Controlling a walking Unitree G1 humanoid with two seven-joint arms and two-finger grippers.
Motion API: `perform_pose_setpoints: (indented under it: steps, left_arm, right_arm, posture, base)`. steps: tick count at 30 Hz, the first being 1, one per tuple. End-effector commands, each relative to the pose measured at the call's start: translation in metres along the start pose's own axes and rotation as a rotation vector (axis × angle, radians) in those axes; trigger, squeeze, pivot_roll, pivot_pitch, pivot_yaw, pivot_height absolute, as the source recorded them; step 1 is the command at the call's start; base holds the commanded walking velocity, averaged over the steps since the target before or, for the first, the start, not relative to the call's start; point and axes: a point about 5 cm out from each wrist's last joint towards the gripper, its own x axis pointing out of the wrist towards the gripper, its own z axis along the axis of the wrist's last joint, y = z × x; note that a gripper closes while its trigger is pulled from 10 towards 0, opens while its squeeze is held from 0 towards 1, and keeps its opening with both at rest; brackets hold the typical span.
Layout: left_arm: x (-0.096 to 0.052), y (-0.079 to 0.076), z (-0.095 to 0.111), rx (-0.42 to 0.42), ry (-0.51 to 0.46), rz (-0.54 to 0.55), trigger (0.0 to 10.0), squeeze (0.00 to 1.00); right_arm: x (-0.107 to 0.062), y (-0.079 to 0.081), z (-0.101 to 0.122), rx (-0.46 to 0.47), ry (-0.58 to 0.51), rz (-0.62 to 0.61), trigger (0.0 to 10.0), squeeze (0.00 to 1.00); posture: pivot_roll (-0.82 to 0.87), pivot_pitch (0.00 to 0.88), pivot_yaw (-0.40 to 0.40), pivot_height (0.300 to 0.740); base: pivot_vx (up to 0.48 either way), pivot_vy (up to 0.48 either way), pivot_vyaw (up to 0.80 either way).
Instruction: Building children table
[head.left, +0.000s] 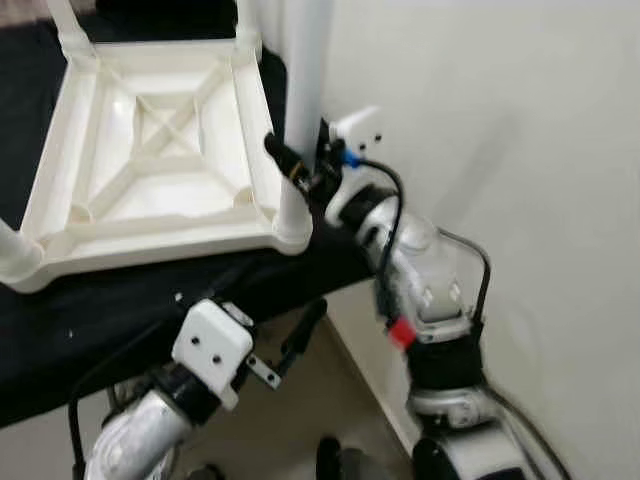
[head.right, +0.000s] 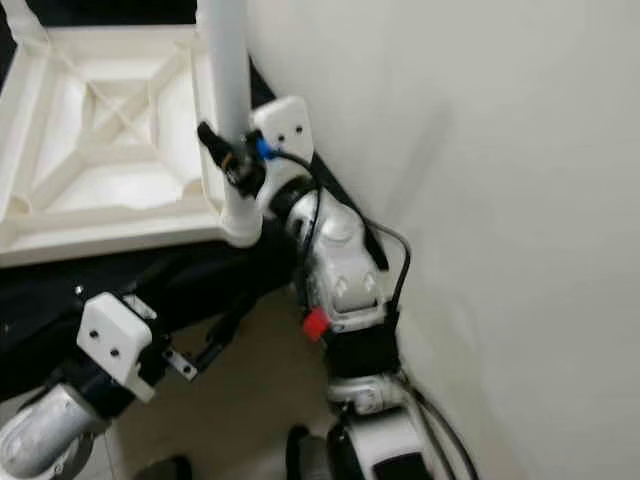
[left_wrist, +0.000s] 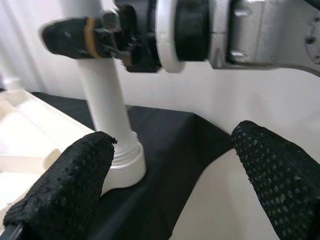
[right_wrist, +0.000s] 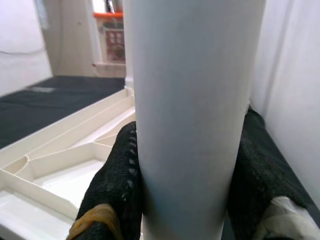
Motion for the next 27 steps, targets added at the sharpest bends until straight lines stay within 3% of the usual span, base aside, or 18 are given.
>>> perform_pose_setpoints:
  steps: [1,5,6,7,8,9,10,12,14,15,21,27]
  left_arm:
    - [-0.001,0.001,-0.004,0.008,0.021,-0.003,10.0,0.00]
    - [0.000,0.006,-0.004,0.022,0.018,0.009,10.0,0.00]
    - [0.003,0.005,-0.006,0.021,0.016,0.008,10.0,0.00]
    - [0.003,0.005,-0.006,0.021,0.016,0.008,10.0,0.00]
    - [0.004,0.003,-0.006,0.018,0.014,0.004,10.0,0.00]
    - [0.005,0.002,-0.006,0.017,0.012,0.000,10.0,0.00]
    - [0.005,0.002,-0.006,0.017,0.012,0.000,10.0,0.00]
    - [0.006,0.002,-0.006,0.015,0.008,-0.002,10.0,0.00]
    - [0.007,0.004,-0.006,0.017,0.008,0.001,10.0,0.00]
    - [0.007,0.005,-0.006,0.019,0.008,0.003,10.0,0.00]
    - [0.004,0.005,-0.006,0.018,0.013,0.009,10.0,0.00]
    - [0.003,0.003,-0.006,0.012,0.017,0.010,10.0,0.00]
  right_arm:
    - [-0.014,0.002,-0.062,0.068,0.288,-0.019,0.0,0.00]
    - [-0.008,-0.006,-0.055,0.040,0.258,-0.018,0.0,0.00]
    - [-0.002,-0.006,-0.043,0.007,0.185,0.032,10.0,0.00]
    - [-0.002,-0.006,-0.043,0.007,0.185,0.032,10.0,0.00]
    - [-0.001,0.002,-0.032,0.055,0.132,0.082,10.0,0.24]
    - [-0.001,0.009,-0.021,0.076,0.086,0.129,10.0,1.00]
    - [-0.001,0.009,-0.021,0.076,0.086,0.129,10.0,1.00]
    - [-0.005,0.020,-0.005,0.136,0.022,0.251,10.0,1.00]
    - [-0.008,0.018,0.005,0.118,-0.027,0.352,10.0,1.00]
    - [-0.011,0.011,0.008,0.088,-0.045,0.432,10.0,1.00]
    - [-0.012,-0.018,0.018,0.012,-0.063,0.577,10.0,1.00]
    - [-0.008,-0.034,0.030,-0.069,-0.072,0.728,10.0,1.00]
  posture:
    - [0.10,0.270,-0.103,0.740]
    - [0.09,0.267,-0.102,0.740]
    - [0.09,0.258,-0.099,0.740]
    - [0.09,0.258,-0.099,0.740]
    - [0.09,0.259,-0.096,0.740]
    - [0.09,0.259,-0.096,0.740]
    - [0.09,0.259,-0.096,0.740]
    - [0.08,0.256,-0.090,0.740]
    - [0.08,0.255,-0.091,0.740]
    - [0.08,0.259,-0.094,0.740]
    - [0.08,0.262,-0.092,0.740]
    - [0.08,0.276,-0.096,0.740]
  base:
    - [0.000,0.000,0.00]
    - [0.000,0.000,0.00]
    - [0.000,0.000,0.00]
    - [0.000,0.000,0.00]
    - [0.000,0.000,0.00]
    - [0.000,0.000,0.00]
    - [0.000,0.000,0.00]
    - [0.000,0.000,0.00]
    - [0.000,0.000,0.00]
    - [0.000,0.000,0.00]
    - [0.000,0.000,0.00]
    - [0.000,0.000,0.00]
